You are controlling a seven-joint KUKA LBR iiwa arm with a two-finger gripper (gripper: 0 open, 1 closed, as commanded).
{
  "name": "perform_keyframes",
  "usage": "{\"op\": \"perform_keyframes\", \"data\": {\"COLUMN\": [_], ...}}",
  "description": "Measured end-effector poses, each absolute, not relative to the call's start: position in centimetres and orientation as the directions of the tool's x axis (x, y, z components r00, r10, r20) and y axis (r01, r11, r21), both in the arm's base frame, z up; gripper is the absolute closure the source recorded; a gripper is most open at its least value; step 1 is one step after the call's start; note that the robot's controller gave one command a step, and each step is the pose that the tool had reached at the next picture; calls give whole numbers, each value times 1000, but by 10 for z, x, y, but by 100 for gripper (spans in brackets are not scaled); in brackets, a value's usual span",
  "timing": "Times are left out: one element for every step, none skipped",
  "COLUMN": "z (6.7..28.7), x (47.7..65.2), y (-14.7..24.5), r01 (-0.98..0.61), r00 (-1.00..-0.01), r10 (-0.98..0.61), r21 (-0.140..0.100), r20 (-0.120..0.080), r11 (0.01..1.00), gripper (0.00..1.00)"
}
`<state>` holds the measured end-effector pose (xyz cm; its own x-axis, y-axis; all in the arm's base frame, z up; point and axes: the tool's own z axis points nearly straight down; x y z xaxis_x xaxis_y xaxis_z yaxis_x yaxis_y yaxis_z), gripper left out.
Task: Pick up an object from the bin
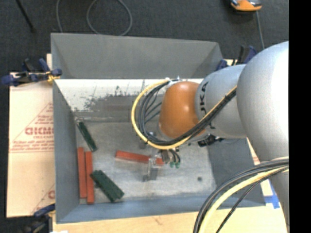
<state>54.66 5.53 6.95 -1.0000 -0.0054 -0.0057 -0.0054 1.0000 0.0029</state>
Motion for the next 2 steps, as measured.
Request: {"op": "perform_keyframes", "data": {"z": [71, 196], "x": [546, 572], "y": [52, 60], "r01": [-3, -21], "r00": [-1000, -1000], "r10": [-3, -21], "r21": [1, 2], "r20": [-5, -13], "r11": [1000, 1000], "gripper": [100, 100]}}
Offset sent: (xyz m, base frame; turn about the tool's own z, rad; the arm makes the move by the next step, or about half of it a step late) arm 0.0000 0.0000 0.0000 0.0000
